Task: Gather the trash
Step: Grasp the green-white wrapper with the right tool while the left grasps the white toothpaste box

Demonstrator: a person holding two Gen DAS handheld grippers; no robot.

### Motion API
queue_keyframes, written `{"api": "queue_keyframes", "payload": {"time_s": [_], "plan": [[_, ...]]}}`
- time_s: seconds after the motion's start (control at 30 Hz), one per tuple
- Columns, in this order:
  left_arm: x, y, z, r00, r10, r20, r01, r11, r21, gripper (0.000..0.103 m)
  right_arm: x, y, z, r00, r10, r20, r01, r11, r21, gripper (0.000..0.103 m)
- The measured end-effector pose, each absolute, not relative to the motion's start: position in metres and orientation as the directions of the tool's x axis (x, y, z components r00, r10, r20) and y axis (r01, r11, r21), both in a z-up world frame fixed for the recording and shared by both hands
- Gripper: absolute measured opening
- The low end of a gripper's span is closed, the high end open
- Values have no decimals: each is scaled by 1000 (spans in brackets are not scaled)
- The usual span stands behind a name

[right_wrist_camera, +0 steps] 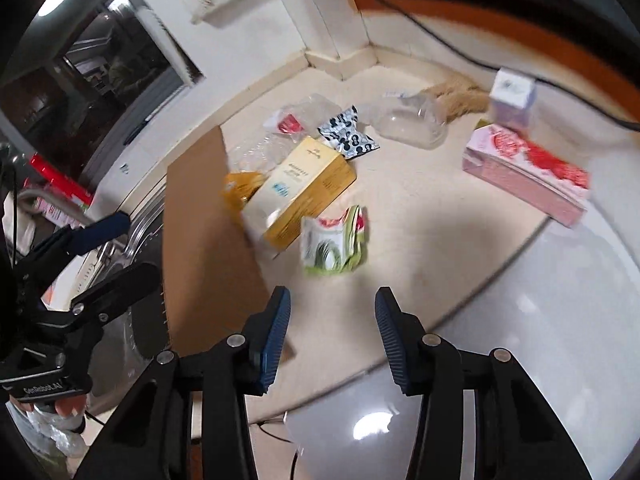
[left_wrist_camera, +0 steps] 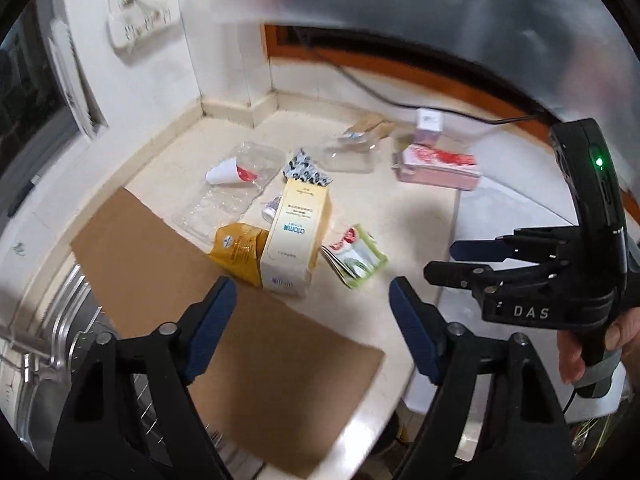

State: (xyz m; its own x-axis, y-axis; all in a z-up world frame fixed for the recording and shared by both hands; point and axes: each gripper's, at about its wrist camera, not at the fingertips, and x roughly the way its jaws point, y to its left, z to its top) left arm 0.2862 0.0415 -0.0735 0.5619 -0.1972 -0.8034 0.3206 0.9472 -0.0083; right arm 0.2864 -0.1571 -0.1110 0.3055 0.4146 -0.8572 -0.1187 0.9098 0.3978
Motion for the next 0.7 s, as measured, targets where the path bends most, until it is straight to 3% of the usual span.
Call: {"api": "queue_keyframes", "payload": {"time_s": [0.3, 0.5, 0.57, 0.7], "plan": [[362, 44, -135, 452, -182, -873, 263, 963, -65, 70, 351, -145, -193, 219, 462, -859, -94, 886, 453, 43], [382, 40, -150, 423, -187, -886, 258, 963, -81, 70, 364, -136, -212, 203, 494, -846, -117, 870, 480, 26], [387, 38, -153, 415, -184, -891, 264, 962, -75, 70, 366, -135, -218, 196, 515, -834, -115, 857, 502, 10], [398, 28, -160, 397, -179, -900, 278, 958, -68, 70, 363, -147, -211, 241, 515, -822, -109, 856, 505, 9]]}}
